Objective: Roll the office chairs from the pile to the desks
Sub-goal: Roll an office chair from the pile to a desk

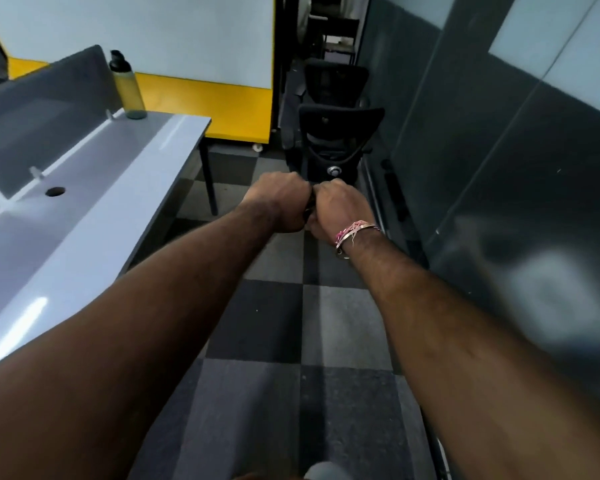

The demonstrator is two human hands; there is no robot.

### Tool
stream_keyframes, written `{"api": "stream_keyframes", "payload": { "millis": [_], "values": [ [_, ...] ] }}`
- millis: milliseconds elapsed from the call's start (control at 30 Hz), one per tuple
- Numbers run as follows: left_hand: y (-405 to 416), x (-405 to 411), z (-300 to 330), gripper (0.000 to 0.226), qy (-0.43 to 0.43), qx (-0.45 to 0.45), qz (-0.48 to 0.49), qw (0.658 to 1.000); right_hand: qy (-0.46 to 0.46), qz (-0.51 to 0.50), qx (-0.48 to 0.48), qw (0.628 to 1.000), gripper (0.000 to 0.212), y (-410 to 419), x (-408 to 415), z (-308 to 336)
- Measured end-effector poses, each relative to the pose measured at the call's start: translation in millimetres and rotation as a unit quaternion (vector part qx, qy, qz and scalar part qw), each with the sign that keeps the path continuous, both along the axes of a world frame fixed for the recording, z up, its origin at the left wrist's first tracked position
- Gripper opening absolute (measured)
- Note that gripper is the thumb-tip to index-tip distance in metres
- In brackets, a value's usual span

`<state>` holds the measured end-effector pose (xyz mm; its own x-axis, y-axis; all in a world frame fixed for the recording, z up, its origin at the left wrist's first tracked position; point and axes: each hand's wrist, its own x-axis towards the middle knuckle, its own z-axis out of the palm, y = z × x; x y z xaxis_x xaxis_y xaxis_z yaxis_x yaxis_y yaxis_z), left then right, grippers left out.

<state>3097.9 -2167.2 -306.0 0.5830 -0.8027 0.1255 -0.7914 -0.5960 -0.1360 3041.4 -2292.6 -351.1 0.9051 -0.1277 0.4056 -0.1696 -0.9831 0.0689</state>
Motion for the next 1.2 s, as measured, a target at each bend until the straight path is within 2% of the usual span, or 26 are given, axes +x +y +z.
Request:
{"api": "stream_keyframes", "payload": {
  "millis": [167, 367, 533, 767, 1200],
  "values": [
    [-67, 70, -9, 0.029, 0.005, 0.017, -0.017, 1.000, 0.012, -0.038, 0.016, 0.999, 0.014, -59, 63, -8],
    [-177, 155, -27, 0.028, 0.002, 0.028, -0.022, 0.999, 0.023, -0.052, 0.033, 0.998, 0.026, -162, 145, -19],
    [-269, 217, -32, 0.030, 0.032, 0.033, -0.013, 0.999, 0.058, -0.045, 0.047, 0.996, 0.024, -259, 215, -26],
    [-376, 309, -28, 0.027, 0.031, 0.041, -0.009, 0.999, 0.069, -0.031, 0.040, 0.996, 0.025, -365, 304, -18],
    [-551, 542, -85, 0.025, 0.087, 0.052, -0.033, 0.994, 0.136, -0.070, 0.054, 0.987, 0.026, -532, 527, -69]
  ]
}}
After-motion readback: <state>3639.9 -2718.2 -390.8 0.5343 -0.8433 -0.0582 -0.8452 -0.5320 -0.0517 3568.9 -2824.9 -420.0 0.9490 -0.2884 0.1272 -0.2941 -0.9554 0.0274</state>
